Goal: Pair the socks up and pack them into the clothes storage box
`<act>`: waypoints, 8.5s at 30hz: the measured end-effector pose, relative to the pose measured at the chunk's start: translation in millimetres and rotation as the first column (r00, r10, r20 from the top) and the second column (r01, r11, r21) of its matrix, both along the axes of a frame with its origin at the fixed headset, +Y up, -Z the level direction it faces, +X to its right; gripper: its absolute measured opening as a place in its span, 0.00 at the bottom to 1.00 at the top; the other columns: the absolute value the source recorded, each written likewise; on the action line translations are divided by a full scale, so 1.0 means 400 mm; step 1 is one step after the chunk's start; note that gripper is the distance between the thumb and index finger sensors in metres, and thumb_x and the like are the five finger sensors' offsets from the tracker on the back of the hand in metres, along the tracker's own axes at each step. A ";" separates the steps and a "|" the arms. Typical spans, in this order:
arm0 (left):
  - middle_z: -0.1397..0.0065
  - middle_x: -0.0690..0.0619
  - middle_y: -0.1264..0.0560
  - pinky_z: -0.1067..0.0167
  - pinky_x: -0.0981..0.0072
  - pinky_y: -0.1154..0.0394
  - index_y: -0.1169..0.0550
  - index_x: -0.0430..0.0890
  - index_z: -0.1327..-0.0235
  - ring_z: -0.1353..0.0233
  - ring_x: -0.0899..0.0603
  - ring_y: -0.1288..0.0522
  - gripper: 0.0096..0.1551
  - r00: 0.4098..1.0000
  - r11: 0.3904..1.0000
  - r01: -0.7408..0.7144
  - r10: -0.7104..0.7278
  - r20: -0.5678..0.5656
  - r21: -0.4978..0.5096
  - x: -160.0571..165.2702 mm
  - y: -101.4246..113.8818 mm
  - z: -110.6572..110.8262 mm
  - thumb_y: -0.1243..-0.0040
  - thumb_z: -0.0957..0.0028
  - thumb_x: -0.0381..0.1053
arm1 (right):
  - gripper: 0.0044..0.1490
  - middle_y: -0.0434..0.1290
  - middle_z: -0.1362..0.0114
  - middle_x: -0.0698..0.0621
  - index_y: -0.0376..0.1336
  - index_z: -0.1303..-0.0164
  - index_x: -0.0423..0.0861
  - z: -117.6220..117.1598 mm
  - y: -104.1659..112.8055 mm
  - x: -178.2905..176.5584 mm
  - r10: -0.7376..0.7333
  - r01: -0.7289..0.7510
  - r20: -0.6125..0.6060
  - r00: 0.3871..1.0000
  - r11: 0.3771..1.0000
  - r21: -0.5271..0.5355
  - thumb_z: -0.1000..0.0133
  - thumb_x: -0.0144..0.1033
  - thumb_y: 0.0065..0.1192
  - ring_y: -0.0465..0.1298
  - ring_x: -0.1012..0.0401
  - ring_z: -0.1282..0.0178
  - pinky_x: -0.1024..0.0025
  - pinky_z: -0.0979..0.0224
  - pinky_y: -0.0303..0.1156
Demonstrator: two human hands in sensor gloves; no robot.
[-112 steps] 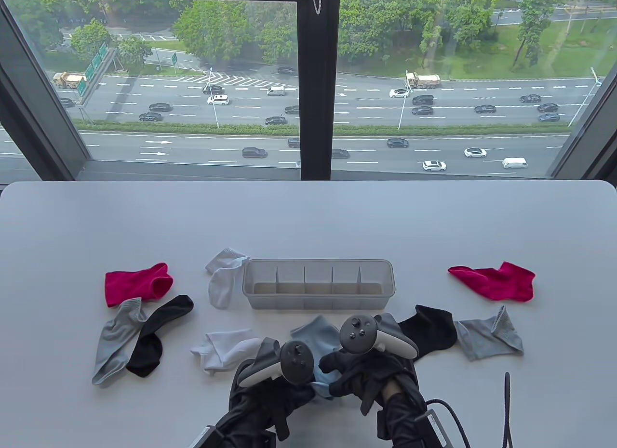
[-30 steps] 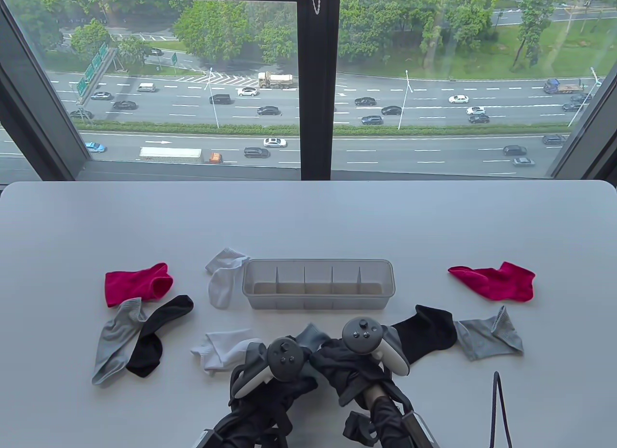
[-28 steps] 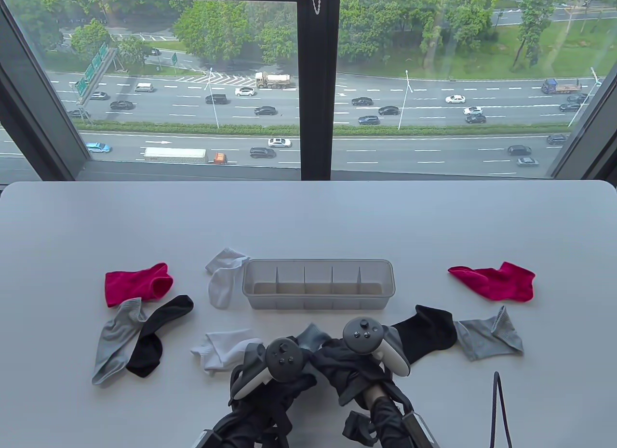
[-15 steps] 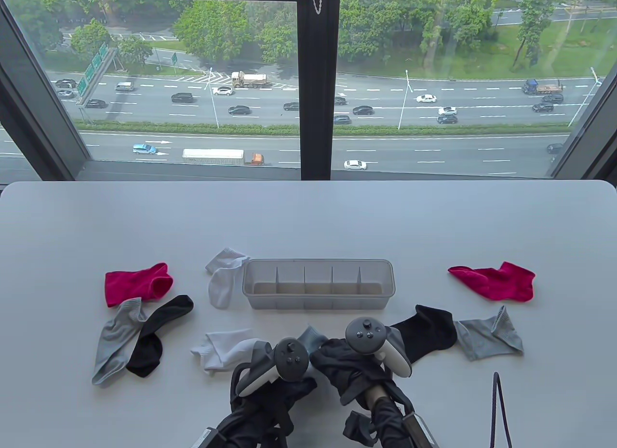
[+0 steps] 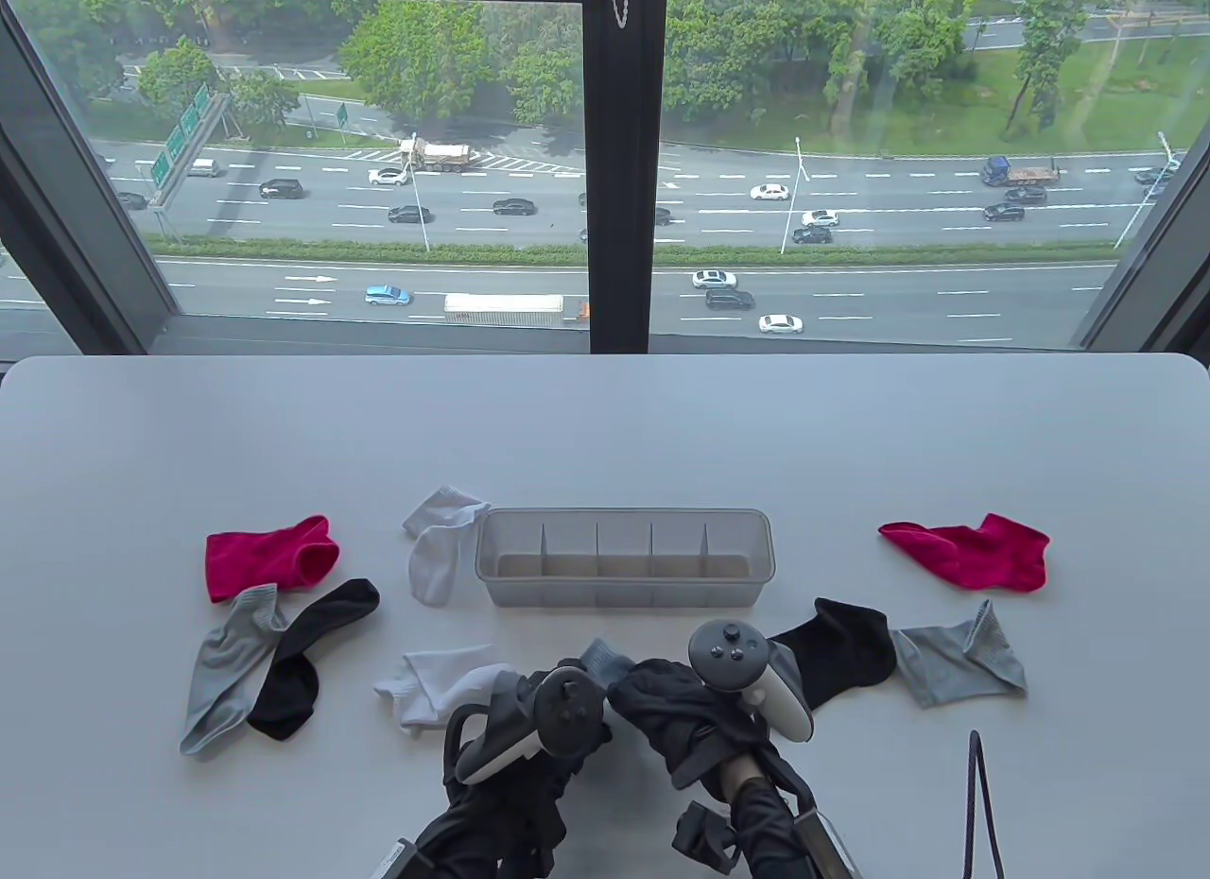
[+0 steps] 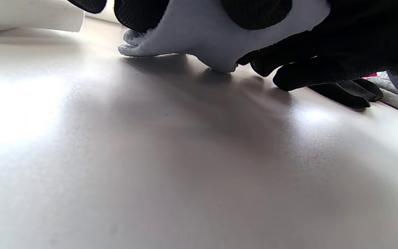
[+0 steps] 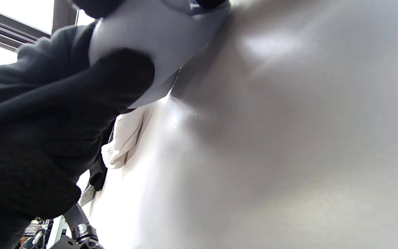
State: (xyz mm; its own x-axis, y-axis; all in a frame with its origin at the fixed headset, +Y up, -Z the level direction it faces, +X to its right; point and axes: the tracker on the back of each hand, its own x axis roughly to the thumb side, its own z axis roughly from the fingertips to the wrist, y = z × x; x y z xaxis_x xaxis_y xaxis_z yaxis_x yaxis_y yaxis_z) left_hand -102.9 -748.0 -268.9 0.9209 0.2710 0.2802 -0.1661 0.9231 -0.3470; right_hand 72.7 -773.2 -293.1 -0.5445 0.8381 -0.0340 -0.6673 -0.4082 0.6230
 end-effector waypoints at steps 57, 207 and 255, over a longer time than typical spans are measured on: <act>0.16 0.36 0.47 0.27 0.29 0.42 0.37 0.41 0.28 0.20 0.28 0.41 0.38 0.999 0.999 0.018 -0.016 -0.044 0.040 -0.029 0.013 0.003 0.42 0.46 0.58 | 0.29 0.73 0.32 0.39 0.59 0.30 0.41 0.003 0.043 -0.030 0.048 -0.056 0.054 0.997 0.986 0.157 0.36 0.44 0.53 0.63 0.42 0.22 0.35 0.21 0.54; 0.40 0.38 0.20 0.38 0.36 0.26 0.22 0.37 0.41 0.42 0.34 0.18 0.22 0.762 0.761 -0.617 0.641 -0.090 0.199 -0.092 0.103 0.011 0.43 0.41 0.48 | 0.38 0.65 0.25 0.36 0.45 0.17 0.39 0.005 0.085 -0.012 -0.181 0.156 0.089 0.979 0.959 0.235 0.36 0.37 0.46 0.73 0.47 0.32 0.42 0.25 0.66; 0.32 0.36 0.26 0.39 0.35 0.26 0.25 0.43 0.34 0.40 0.33 0.19 0.22 0.737 0.744 -0.575 0.651 -0.180 0.339 -0.175 0.114 -0.036 0.50 0.39 0.45 | 0.32 0.59 0.21 0.35 0.55 0.20 0.54 0.040 0.140 -0.103 0.086 -0.073 -0.007 0.996 0.882 0.466 0.37 0.37 0.52 0.71 0.47 0.31 0.54 0.31 0.71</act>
